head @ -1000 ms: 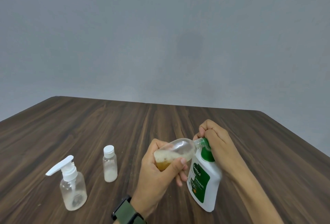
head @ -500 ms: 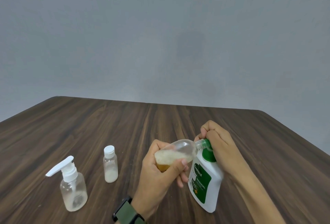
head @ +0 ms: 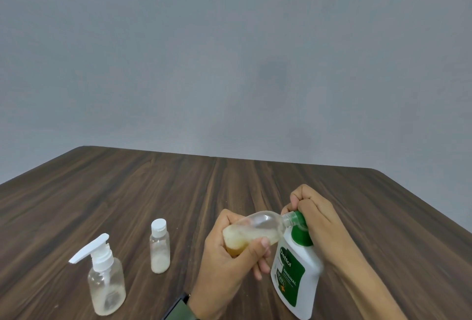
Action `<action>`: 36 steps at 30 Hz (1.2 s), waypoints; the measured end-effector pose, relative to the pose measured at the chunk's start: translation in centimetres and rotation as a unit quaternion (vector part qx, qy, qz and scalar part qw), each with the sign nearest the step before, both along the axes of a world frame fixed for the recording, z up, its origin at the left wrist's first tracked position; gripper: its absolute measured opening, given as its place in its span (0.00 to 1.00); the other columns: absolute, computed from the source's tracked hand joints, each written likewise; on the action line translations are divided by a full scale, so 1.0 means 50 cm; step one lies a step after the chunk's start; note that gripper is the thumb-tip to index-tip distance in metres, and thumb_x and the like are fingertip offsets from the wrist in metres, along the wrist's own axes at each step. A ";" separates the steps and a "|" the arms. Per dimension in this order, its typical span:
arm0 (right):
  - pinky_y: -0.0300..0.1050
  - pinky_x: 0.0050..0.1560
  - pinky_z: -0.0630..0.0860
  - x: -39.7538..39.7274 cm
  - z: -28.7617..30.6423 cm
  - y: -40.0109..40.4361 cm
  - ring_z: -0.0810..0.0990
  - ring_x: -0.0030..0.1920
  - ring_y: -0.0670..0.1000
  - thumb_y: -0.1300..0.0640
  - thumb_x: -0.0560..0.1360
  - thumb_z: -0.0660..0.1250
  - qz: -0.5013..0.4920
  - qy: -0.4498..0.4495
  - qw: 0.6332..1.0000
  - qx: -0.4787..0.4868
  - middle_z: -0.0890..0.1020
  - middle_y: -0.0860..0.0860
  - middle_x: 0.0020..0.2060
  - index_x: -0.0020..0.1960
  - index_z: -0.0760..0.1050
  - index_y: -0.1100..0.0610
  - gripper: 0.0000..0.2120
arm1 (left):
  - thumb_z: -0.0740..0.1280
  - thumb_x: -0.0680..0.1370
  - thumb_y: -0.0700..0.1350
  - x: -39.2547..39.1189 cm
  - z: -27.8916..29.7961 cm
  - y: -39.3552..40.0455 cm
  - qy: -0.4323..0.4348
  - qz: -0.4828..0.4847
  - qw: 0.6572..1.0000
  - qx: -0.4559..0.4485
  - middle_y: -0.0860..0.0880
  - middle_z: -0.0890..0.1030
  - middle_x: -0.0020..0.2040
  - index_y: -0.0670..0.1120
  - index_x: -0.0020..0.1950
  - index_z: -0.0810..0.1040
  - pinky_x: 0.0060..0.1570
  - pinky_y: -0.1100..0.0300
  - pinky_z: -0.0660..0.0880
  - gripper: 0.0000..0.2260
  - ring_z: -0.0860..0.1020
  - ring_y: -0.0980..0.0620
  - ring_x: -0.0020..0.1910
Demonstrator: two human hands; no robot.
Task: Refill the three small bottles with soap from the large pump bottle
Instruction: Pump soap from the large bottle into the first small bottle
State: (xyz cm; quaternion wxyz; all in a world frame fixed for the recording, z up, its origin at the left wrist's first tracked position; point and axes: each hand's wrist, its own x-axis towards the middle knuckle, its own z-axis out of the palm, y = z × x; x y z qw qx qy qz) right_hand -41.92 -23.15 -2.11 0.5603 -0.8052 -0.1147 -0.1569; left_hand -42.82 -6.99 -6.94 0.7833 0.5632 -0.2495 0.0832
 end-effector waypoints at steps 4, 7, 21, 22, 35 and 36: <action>0.50 0.36 0.67 -0.001 0.022 0.002 0.70 0.33 0.53 0.55 0.68 0.54 0.003 -0.001 1.000 -0.012 0.77 0.58 0.33 0.30 0.68 0.48 0.10 | 0.73 0.65 0.47 -0.001 0.007 0.002 -0.008 -0.002 1.000 -0.002 0.39 0.82 0.33 0.36 0.47 0.68 0.22 0.61 0.74 0.21 0.79 0.46 0.25; 0.48 0.36 0.68 0.000 0.023 0.002 0.71 0.33 0.52 0.56 0.68 0.54 0.005 -0.003 1.000 -0.010 0.78 0.57 0.33 0.30 0.69 0.48 0.10 | 0.73 0.64 0.47 -0.002 0.007 0.002 -0.004 -0.007 1.000 0.001 0.39 0.82 0.34 0.37 0.48 0.69 0.22 0.61 0.74 0.21 0.79 0.46 0.26; 0.47 0.37 0.69 -0.003 0.031 0.000 0.73 0.33 0.50 0.55 0.68 0.54 0.006 0.021 0.999 -0.030 0.78 0.58 0.34 0.30 0.69 0.48 0.10 | 0.74 0.64 0.48 0.003 0.008 0.005 0.003 -0.016 1.000 0.005 0.39 0.82 0.35 0.37 0.49 0.69 0.23 0.61 0.74 0.23 0.79 0.46 0.27; 0.47 0.35 0.70 -0.003 0.025 0.000 0.73 0.31 0.50 0.55 0.68 0.54 0.008 0.023 1.000 -0.016 0.78 0.56 0.33 0.30 0.69 0.48 0.10 | 0.74 0.64 0.49 0.004 0.005 0.004 0.004 -0.016 1.000 0.006 0.39 0.82 0.35 0.37 0.48 0.69 0.23 0.61 0.74 0.23 0.79 0.46 0.27; 0.46 0.36 0.70 0.005 0.026 0.005 0.74 0.32 0.49 0.56 0.67 0.54 0.016 0.005 1.000 -0.003 0.81 0.54 0.33 0.30 0.69 0.49 0.10 | 0.78 0.61 0.54 0.007 0.004 0.007 0.008 -0.012 1.000 -0.004 0.36 0.81 0.34 0.37 0.48 0.69 0.22 0.59 0.74 0.29 0.79 0.44 0.26; 0.46 0.35 0.70 0.005 0.020 0.005 0.74 0.32 0.49 0.56 0.67 0.54 0.016 0.003 1.000 0.002 0.80 0.55 0.33 0.30 0.69 0.50 0.10 | 0.78 0.61 0.53 0.009 0.002 0.007 0.010 -0.014 1.000 -0.001 0.36 0.81 0.34 0.36 0.48 0.69 0.23 0.59 0.74 0.29 0.79 0.44 0.26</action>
